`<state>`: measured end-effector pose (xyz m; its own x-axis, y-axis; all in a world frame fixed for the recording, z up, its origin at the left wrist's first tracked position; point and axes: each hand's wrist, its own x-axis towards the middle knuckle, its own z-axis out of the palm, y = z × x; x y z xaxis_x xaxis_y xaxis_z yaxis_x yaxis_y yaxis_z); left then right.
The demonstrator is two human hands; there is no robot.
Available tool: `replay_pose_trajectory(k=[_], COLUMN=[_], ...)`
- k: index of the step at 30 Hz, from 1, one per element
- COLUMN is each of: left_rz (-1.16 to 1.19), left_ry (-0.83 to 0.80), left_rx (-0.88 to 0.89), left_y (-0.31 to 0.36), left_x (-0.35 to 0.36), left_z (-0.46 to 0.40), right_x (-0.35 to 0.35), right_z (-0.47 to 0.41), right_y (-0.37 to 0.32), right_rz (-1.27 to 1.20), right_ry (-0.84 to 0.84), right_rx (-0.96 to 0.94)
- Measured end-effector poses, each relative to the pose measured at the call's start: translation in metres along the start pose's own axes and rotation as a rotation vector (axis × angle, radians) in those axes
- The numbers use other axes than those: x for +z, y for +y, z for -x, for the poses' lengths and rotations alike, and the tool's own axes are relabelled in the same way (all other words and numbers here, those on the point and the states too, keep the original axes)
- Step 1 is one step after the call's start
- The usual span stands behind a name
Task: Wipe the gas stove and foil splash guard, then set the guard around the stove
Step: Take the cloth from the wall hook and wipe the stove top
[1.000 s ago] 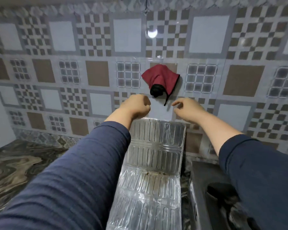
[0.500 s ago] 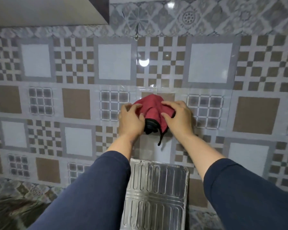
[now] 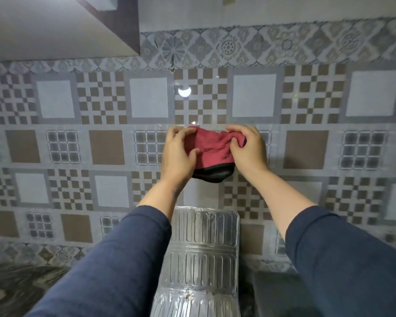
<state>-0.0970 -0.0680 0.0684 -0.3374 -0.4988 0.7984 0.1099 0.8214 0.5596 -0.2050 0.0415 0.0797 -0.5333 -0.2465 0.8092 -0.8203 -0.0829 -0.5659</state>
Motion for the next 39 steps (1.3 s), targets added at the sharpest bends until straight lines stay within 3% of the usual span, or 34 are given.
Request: replay_pose_trajectory(k=[7,19,23,25,29,32,35,37,39], left_rz=[0.129,0.243,0.170,0.073,-0.189,-0.248,-0.197,-0.136,-0.146], left_ry=[-0.182,-0.394,-0.504,-0.585,-0.747,-0.791,-0.741,-0.743,-0.803], left_rx=[-0.169,-0.591,-0.768,-0.760,-0.506,-0.406,-0.455,-0.498,-0.483], left_y=[0.072,0.150,0.167,0.167,0.160,0.151,0.143,0.139,0.136], left_x=[0.000,-0.005,-0.011,-0.012,-0.011,-0.012,-0.017,-0.023,-0.027], left_z=[0.108,0.302,0.340,0.358,0.391,0.402,0.404,0.404,0.403], right_x=[-0.108,-0.231,-0.260,-0.272,-0.283,-0.281,-0.266,-0.252,-0.240], right_z=[0.093,0.250,0.295,0.317,0.351,0.366,0.373,0.381,0.392], right_y=[-0.025,-0.019,-0.024,-0.027,-0.033,-0.036,-0.041,-0.041,-0.040], right_rz=[0.093,0.066,0.041,0.101,0.438,0.760,0.450,0.329,0.416], right_ry=[-0.081,-0.331,-0.373,-0.433,-0.626,-0.712,-0.739,-0.887,-1.013], right_rx=[0.117,0.531,0.720,0.762,0.644,0.254,-0.041,-0.008,0.047])
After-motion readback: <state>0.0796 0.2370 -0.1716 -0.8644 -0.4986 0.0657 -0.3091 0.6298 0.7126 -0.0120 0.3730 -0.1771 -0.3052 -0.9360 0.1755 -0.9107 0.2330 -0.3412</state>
